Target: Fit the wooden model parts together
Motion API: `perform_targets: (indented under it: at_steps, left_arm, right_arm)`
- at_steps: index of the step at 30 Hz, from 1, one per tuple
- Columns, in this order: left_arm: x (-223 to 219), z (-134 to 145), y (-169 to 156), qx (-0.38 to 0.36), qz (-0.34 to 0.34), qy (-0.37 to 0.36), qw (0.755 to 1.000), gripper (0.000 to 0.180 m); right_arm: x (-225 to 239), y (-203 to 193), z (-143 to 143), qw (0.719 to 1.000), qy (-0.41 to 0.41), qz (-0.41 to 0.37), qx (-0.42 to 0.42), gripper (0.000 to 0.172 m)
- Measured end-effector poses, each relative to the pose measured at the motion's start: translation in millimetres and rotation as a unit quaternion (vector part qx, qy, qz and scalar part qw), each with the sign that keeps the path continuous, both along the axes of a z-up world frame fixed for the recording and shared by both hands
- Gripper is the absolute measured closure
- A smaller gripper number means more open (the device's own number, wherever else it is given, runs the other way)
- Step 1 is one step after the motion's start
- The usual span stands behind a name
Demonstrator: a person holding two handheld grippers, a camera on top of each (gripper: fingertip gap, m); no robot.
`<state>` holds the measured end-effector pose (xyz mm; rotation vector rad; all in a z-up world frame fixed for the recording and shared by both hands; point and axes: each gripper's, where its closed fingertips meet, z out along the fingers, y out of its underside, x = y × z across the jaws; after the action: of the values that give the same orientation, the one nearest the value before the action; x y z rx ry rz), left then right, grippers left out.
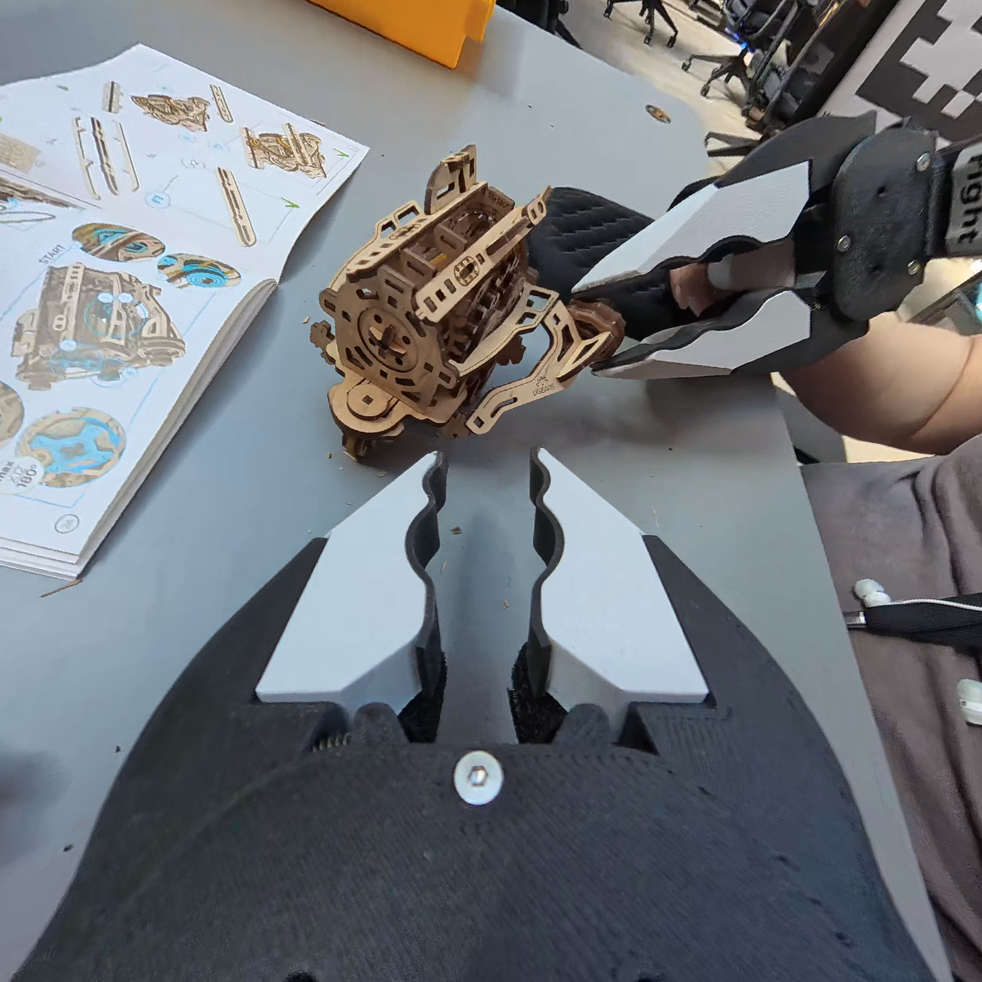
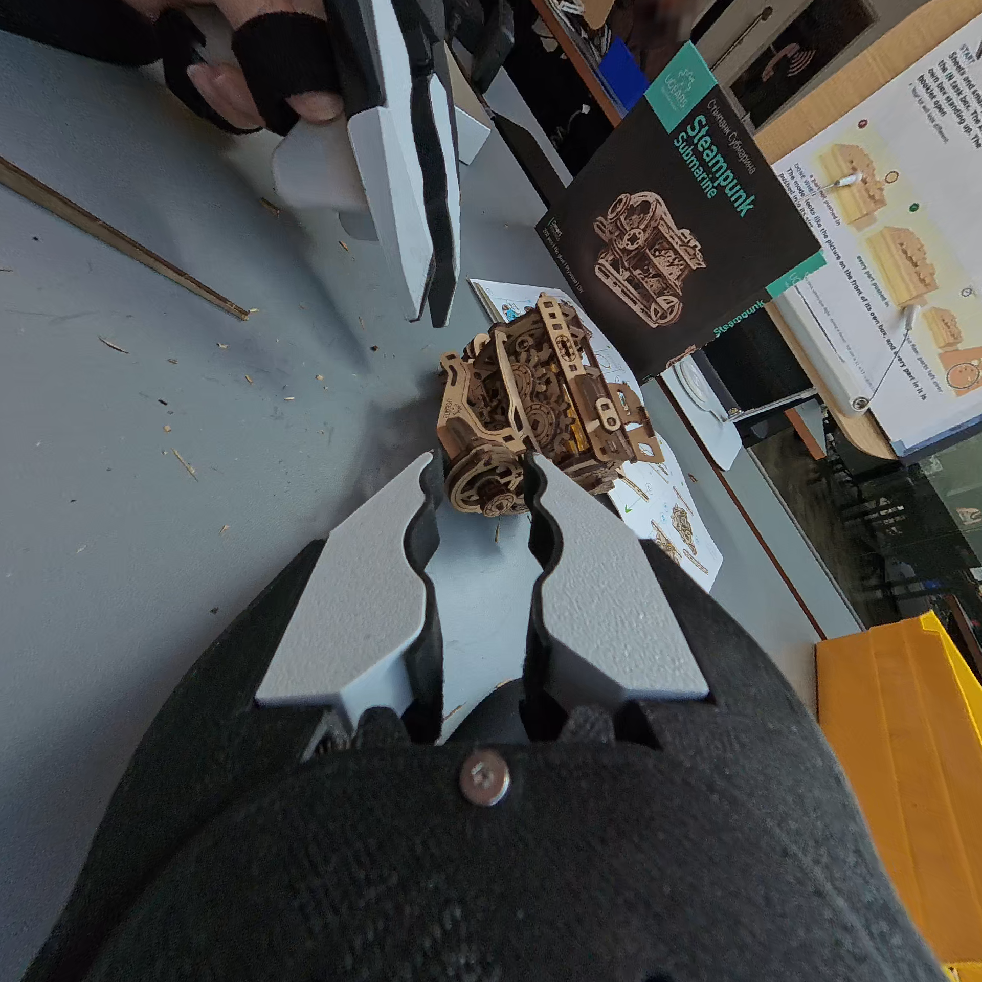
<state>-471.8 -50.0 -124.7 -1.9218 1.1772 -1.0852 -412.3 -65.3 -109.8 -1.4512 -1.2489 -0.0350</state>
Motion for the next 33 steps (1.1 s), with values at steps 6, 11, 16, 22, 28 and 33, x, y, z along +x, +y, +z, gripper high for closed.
perform_targets:
  at_steps: [6,11,16,22,28,33]
  left_arm:
    - [3,-14,7,0.128,0.012,0.08,0.988,0.145]
    - [8,-13,7,0.183,0.013,0.091,0.979,0.151]
    - [14,-12,5,0.132,0.013,0.061,0.989,0.152]
    - [13,-11,10,0.122,0.026,0.055,0.991,0.155]
    - [15,-10,10,0.109,0.033,0.051,0.992,0.157]
    - [14,-9,14,0.145,0.044,0.067,0.986,0.158]
  right_arm:
    - [3,-2,3,0.999,0.021,-0.024,-0.022,0.142]
    - [3,-6,5,0.994,0.059,-0.044,-0.076,0.143]
    - [5,-1,1,0.986,0.092,-0.056,-0.127,0.143]
    - [3,1,3,0.979,0.123,-0.05,-0.157,0.143]
    - [5,3,-5,0.975,0.107,-0.08,-0.175,0.143]
    - [5,3,-6,0.975,0.11,-0.086,-0.175,0.143]
